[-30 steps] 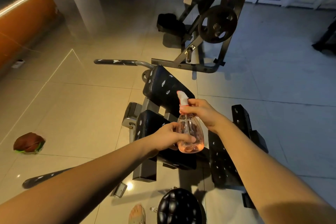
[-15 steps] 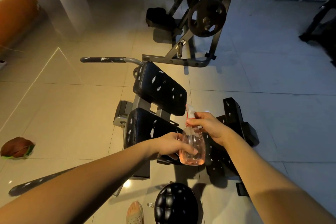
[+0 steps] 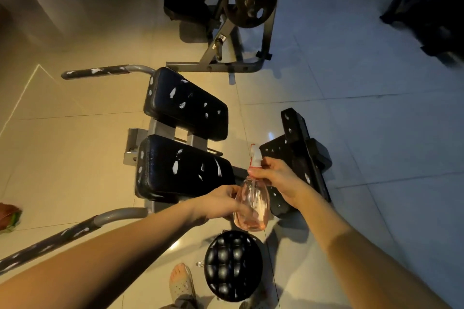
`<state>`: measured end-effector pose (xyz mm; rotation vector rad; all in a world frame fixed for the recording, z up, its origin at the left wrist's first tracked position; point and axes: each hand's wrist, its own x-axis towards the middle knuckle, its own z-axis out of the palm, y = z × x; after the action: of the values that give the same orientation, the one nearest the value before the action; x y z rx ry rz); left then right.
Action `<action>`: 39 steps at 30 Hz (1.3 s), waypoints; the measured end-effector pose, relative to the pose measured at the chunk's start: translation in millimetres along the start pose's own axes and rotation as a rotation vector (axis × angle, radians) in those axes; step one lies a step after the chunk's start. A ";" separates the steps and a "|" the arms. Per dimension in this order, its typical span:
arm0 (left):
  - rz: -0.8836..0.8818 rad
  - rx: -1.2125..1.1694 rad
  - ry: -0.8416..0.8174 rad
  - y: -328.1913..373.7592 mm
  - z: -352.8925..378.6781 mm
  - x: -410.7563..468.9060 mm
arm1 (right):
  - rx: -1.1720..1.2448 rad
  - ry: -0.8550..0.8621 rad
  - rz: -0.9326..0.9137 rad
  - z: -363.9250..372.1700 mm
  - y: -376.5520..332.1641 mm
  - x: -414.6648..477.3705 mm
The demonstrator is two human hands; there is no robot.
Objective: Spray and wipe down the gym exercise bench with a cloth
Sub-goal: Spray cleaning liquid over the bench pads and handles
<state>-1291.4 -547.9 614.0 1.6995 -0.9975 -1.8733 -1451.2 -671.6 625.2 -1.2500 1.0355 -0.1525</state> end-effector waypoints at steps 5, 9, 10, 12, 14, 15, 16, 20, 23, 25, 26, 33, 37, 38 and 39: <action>-0.037 -0.027 -0.004 11.9 22.0 28.6 | 0.133 0.234 0.016 -31.2 24.5 -14.3; -0.054 -0.035 -0.054 27.2 39.1 48.0 | 0.103 0.316 0.041 -57.1 35.6 -16.8; -0.062 -0.033 -0.061 28.2 43.5 52.1 | 0.090 0.314 0.051 -62.0 38.5 -17.4; -0.076 -0.027 -0.069 24.8 50.9 61.6 | 0.076 0.292 0.074 -69.7 45.8 -17.7; -0.091 -0.027 -0.070 20.0 58.1 68.7 | 0.088 0.286 0.104 -73.9 57.6 -17.3; -0.099 -0.027 -0.076 16.7 61.4 72.1 | 0.107 0.294 0.118 -75.0 64.7 -17.7; -0.111 -0.035 -0.084 14.5 65.1 74.4 | 0.130 0.306 0.127 -75.9 72.5 -17.9; -0.151 -0.055 -0.150 0.6 79.0 81.7 | 0.154 0.353 0.159 -79.0 103.4 -23.1; -0.161 -0.027 -0.141 -14.4 91.0 87.7 | 0.168 0.353 0.172 -79.3 120.1 -27.9; -0.153 0.006 -0.119 -23.2 96.1 91.9 | 0.183 0.323 0.175 -77.2 127.5 -30.8; -0.148 0.017 -0.107 -26.9 98.1 94.2 | 0.200 0.311 0.175 -75.8 130.4 -32.6; -0.189 0.020 -0.175 -60.6 107.3 93.5 | 0.240 0.396 0.182 -58.9 167.6 -46.7; -0.174 0.084 -0.203 -77.5 109.2 86.4 | 0.243 0.435 0.194 -35.7 185.3 -56.9; -0.168 0.093 -0.209 -80.3 109.6 85.2 | 0.253 0.449 0.188 -31.4 186.5 -59.4; -0.167 0.098 -0.221 -82.3 109.1 84.2 | 0.260 0.463 0.177 -28.8 188.9 -61.4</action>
<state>-1398.8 -530.0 496.0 1.7045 -1.0758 -2.1908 -1586.1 -585.0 504.4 -0.8983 1.4674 -0.4404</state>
